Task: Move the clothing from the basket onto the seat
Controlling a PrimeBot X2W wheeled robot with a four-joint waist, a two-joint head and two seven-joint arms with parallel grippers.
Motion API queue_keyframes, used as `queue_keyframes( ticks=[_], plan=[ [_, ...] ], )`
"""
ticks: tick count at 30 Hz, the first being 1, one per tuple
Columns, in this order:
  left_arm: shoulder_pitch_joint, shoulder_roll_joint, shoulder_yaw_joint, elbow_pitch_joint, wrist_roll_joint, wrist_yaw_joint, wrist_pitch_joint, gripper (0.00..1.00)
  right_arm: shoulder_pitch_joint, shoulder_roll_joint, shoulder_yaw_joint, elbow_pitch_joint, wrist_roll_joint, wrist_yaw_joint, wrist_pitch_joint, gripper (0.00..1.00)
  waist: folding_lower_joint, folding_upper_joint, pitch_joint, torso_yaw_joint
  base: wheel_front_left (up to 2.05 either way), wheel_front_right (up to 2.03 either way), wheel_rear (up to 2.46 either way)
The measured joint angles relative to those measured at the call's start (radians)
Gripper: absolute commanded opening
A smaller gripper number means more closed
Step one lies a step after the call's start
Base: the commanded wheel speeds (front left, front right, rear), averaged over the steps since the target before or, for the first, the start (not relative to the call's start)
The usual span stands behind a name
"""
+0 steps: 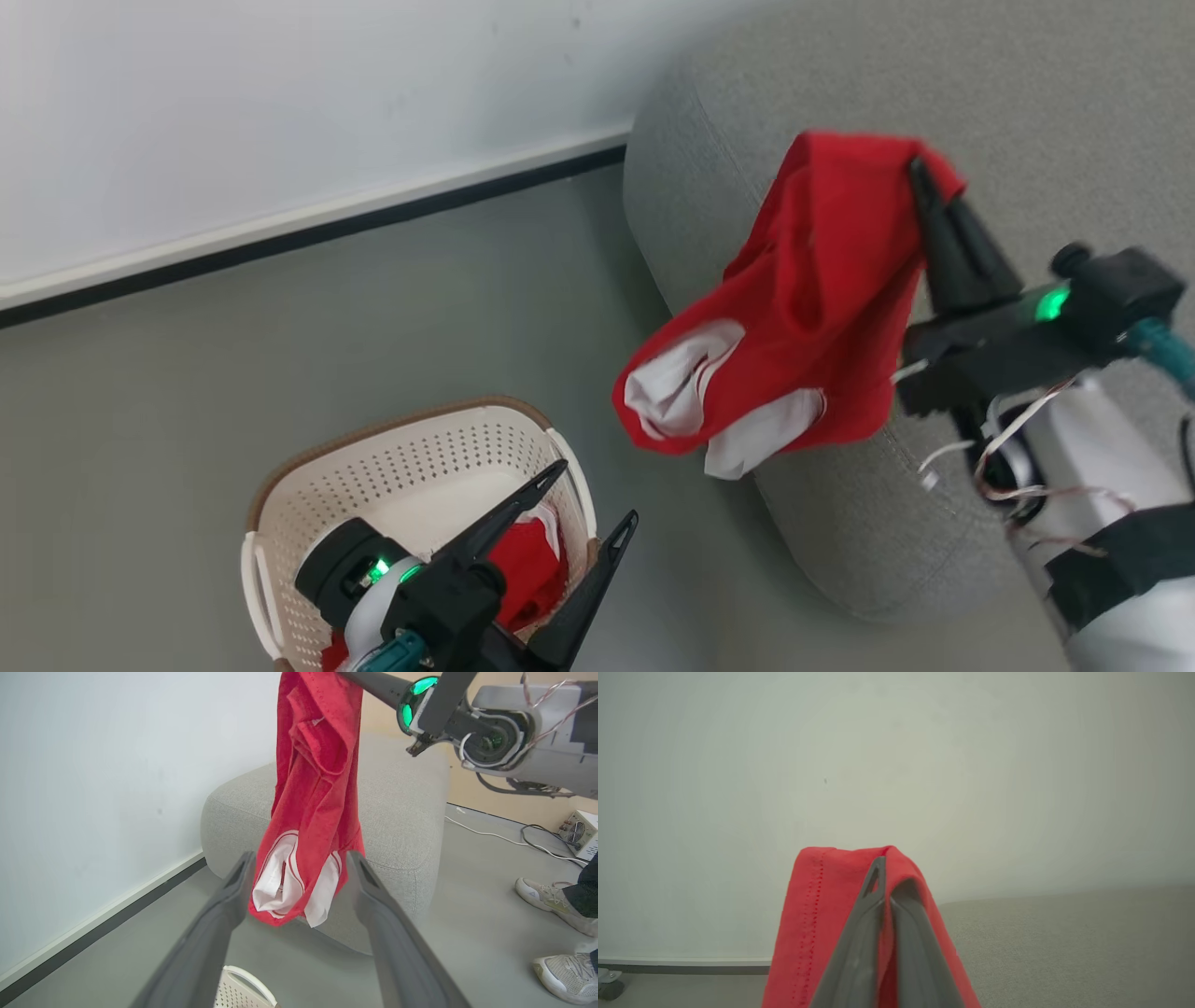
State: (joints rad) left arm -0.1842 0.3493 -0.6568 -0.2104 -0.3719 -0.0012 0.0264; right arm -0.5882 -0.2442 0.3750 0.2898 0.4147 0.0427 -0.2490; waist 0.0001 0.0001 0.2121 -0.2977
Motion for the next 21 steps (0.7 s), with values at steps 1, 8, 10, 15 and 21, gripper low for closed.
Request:
queue_keyframes(
  ticks=[1, 8, 10, 15, 21],
  plan=[
    [-0.003, 0.002, 0.0, -0.006, 0.004, 0.0, 0.004, 1.0, -0.016, -0.008, -0.012, 0.001, 0.004, 0.0, 0.0, 0.0, 0.0, 0.0, 0.009, -0.006, 0.0, 0.0, 0.0],
    [-0.043, 0.025, 0.003, -0.04, 0.017, -0.009, 0.023, 1.0, -0.139, -0.071, -0.107, 0.017, 0.018, -0.019, 0.0, 0.0, 0.0, 0.0, 0.08, -0.036, 0.0, 0.0, 0.0],
    [-0.051, 0.031, 0.005, -0.053, 0.021, -0.015, 0.026, 1.0, -0.173, -0.087, -0.134, 0.024, 0.021, -0.027, 0.0, 0.0, 0.0001, 0.0, 0.1, -0.041, 0.0, 0.0, 0.0],
    [-0.081, 0.046, 0.012, -0.084, 0.027, -0.026, 0.039, 1.0, -0.265, -0.159, -0.216, 0.043, 0.029, -0.049, -0.003, 0.0, 0.0, 0.0, 0.15, -0.05, 0.0, 0.0, 0.0],
    [-0.106, 0.061, 0.022, -0.114, 0.031, -0.035, 0.049, 1.0, -0.37, -0.228, -0.291, 0.083, 0.044, -0.061, -0.004, 0.0, 0.0, 0.0, 0.205, -0.05, 0.0, 0.0, 0.0]
  ],
)
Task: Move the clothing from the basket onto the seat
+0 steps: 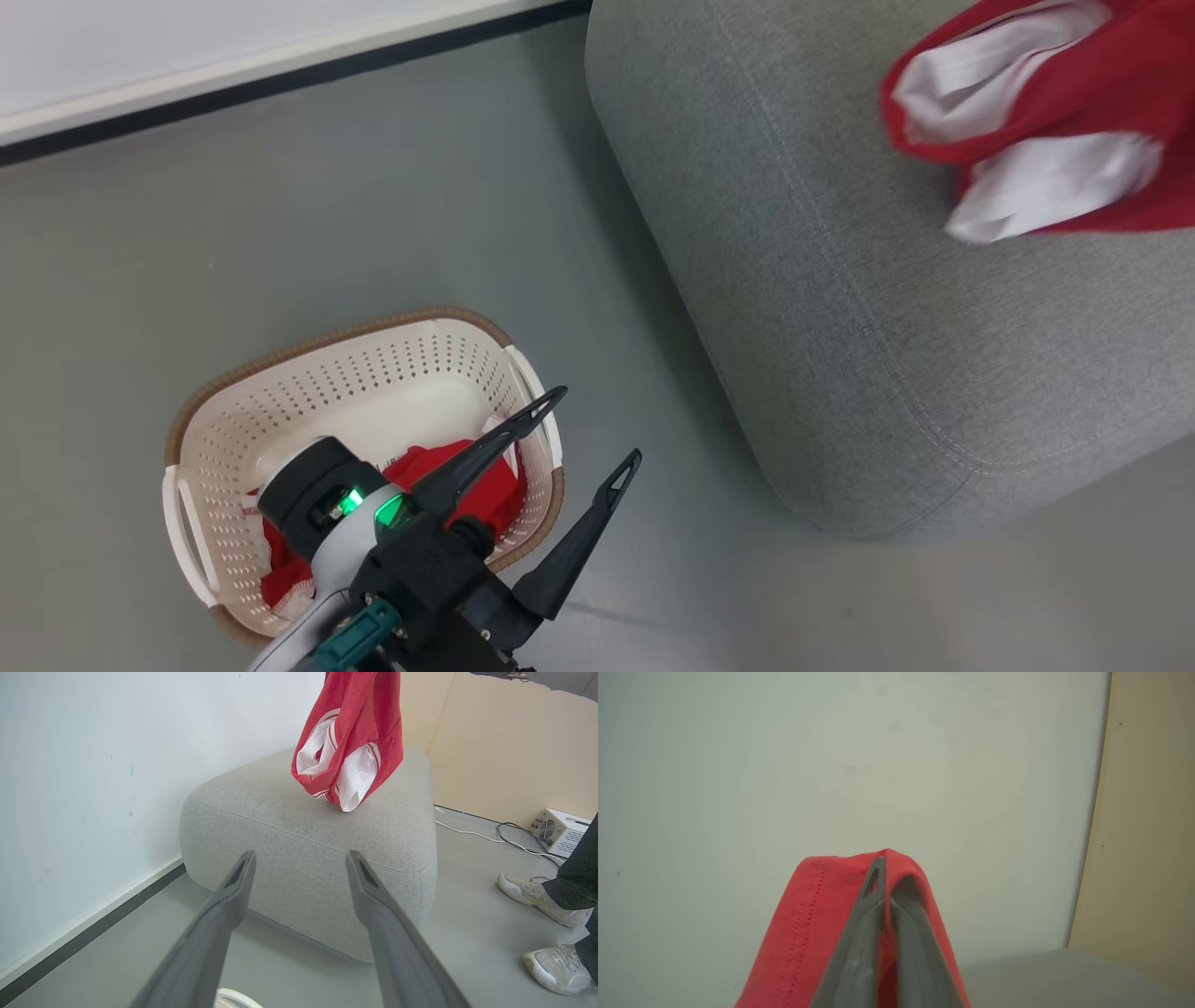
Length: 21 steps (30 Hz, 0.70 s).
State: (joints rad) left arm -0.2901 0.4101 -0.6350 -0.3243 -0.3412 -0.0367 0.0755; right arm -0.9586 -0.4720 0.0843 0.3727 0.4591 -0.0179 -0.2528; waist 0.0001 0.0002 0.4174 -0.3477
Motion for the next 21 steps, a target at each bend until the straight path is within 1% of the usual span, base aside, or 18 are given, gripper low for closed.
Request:
queue_keyframes(
  ticks=[2, 6, 11, 16, 21],
  plan=[
    [-0.012, 0.001, 0.0, -0.011, 0.002, -0.008, 0.003, 1.0, -0.023, -0.023, -0.016, 0.008, 0.0, -0.005, -0.001, 0.0, 0.0, 0.0, 0.017, 0.002, 0.0, 0.0, 0.0],
    [-0.026, 0.006, -0.001, -0.033, 0.02, -0.009, 0.012, 1.0, -0.042, -0.049, -0.034, 0.021, 0.0, -0.018, 0.001, 0.0, 0.0, 0.0, 0.051, 0.01, 0.0, 0.0, 0.0],
    [-0.04, 0.01, -0.005, -0.056, 0.026, -0.017, 0.021, 1.0, -0.065, -0.075, -0.058, 0.058, 0.013, -0.017, 0.005, 0.0, 0.0, 0.0, 0.094, 0.024, 0.0, 0.0, 0.0],
    [-0.06, 0.026, -0.001, -0.074, 0.027, -0.025, 0.029, 1.0, -0.066, -0.064, -0.056, 0.103, 0.027, -0.017, 0.006, 0.0, 0.0, 0.0, 0.139, 0.038, 0.0, 0.0, 0.0],
    [-0.078, 0.03, 0.003, -0.082, 0.028, -0.027, 0.03, 1.0, -0.044, -0.025, -0.053, 0.178, 0.052, -0.016, 0.007, 0.0, 0.0001, 0.0, 0.181, 0.05, 0.0, 0.0, 0.0]
  ],
)
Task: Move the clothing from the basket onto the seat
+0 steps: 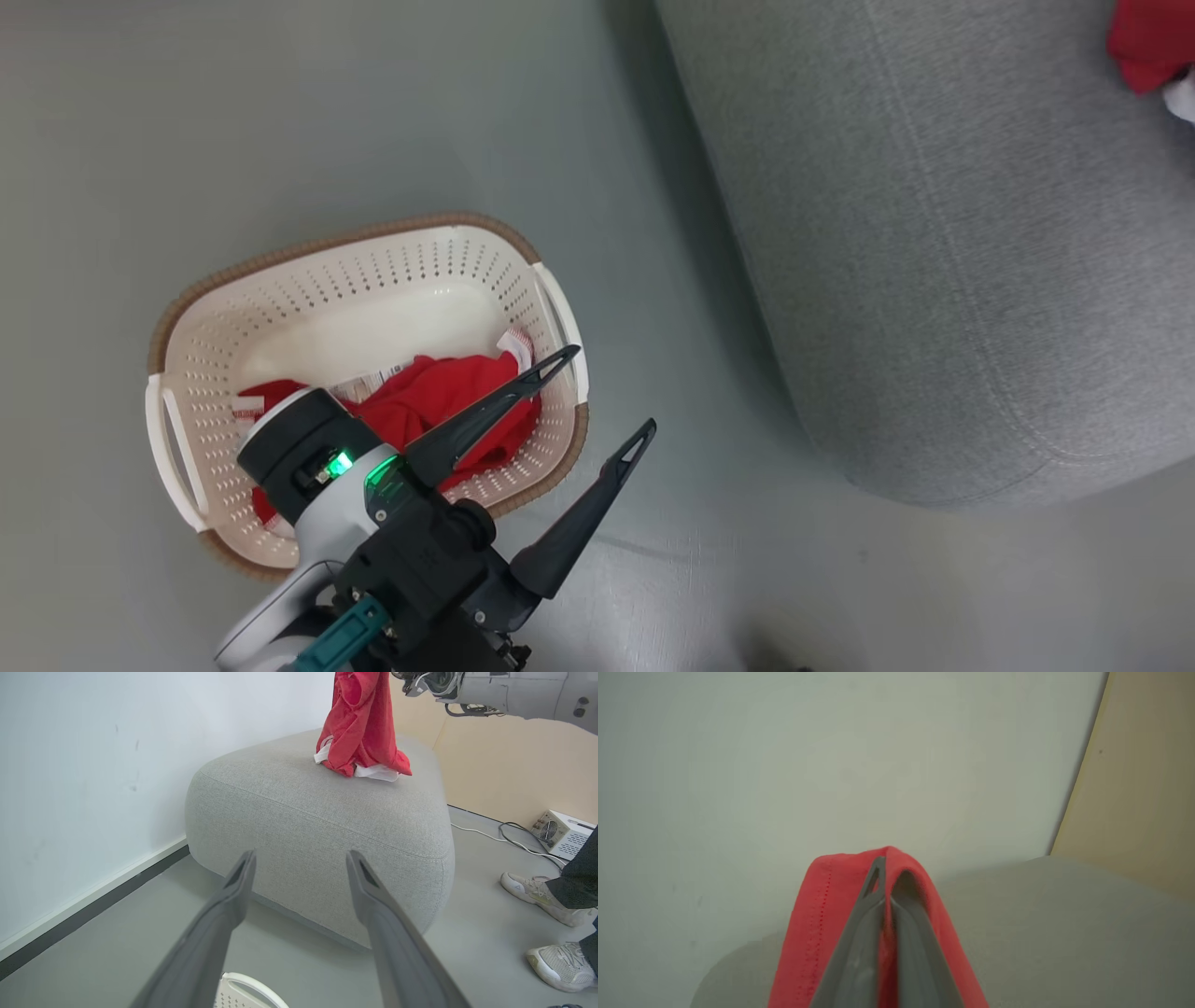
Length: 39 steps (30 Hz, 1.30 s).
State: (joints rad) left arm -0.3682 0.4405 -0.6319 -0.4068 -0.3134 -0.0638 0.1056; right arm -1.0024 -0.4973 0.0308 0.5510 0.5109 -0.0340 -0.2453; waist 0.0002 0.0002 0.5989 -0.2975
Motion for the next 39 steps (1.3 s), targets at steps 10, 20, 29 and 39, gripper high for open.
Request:
queue_keyframes(
  ticks=[10, 20, 29, 39],
  plan=[
    [-0.017, 0.008, 0.006, 0.005, 0.0, -0.008, 0.002, 1.0, 0.051, 0.071, 0.015, 0.14, 0.013, -0.001, 0.006, 0.0, -0.0001, -0.0001, 0.046, 0.016, 0.0, 0.0, 0.0],
    [-0.018, 0.007, 0.009, 0.05, -0.002, -0.009, -0.021, 1.0, 0.056, 0.101, 0.028, 0.222, 0.016, 0.008, -0.003, 1.0, -0.0001, -0.0001, 0.012, 0.008, 0.0, 0.0, 0.0],
    [-0.016, -0.01, 0.01, 0.098, -0.011, -0.015, -0.049, 1.0, 0.149, 0.144, 0.055, 0.242, -0.003, 0.026, -0.004, 1.0, -0.0002, -0.0001, -0.055, -0.001, 0.0, 0.0, 0.0],
    [0.012, -0.049, 0.014, 0.161, -0.043, 0.013, -0.083, 1.0, 0.253, 0.161, 0.064, 0.165, -0.035, 0.027, -0.007, 1.0, -0.0003, -0.0002, -0.143, 0.002, 0.0, 0.0, 0.0]
  ],
)
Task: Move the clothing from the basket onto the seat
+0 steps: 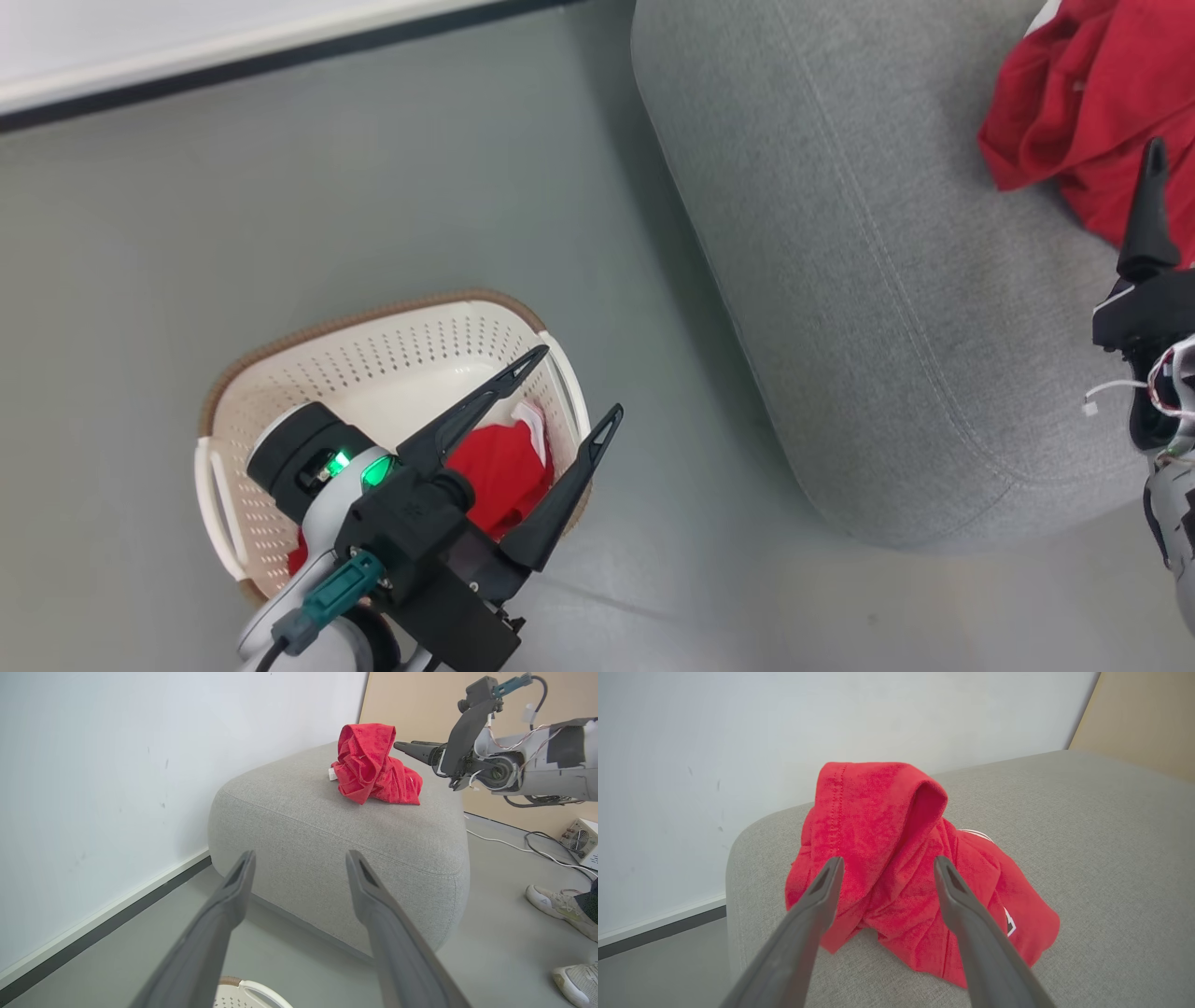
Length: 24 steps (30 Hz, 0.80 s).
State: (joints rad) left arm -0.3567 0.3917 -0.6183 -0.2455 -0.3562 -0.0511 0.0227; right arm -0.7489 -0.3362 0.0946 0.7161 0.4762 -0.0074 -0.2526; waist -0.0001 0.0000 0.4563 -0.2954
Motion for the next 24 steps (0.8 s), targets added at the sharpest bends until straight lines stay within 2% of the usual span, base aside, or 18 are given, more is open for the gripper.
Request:
queue_keyframes(
  ticks=[9, 24],
  plan=[
    [0.044, -0.039, 0.02, 0.061, -0.023, 0.04, -0.027, 1.0, 0.129, 0.043, 0.031, -0.187, -0.057, -0.012, -0.001, 1.0, -0.0001, -0.0001, -0.089, 0.041, 0.0, 0.0, 0.0],
    [0.113, -0.063, 0.072, 0.135, -0.073, 0.102, -0.068, 1.0, 0.3, 0.09, 0.107, -0.411, -0.129, -0.038, -0.004, 1.0, -0.0001, 0.0, -0.2, 0.173, 0.0, 0.0, 0.0]
  ],
)
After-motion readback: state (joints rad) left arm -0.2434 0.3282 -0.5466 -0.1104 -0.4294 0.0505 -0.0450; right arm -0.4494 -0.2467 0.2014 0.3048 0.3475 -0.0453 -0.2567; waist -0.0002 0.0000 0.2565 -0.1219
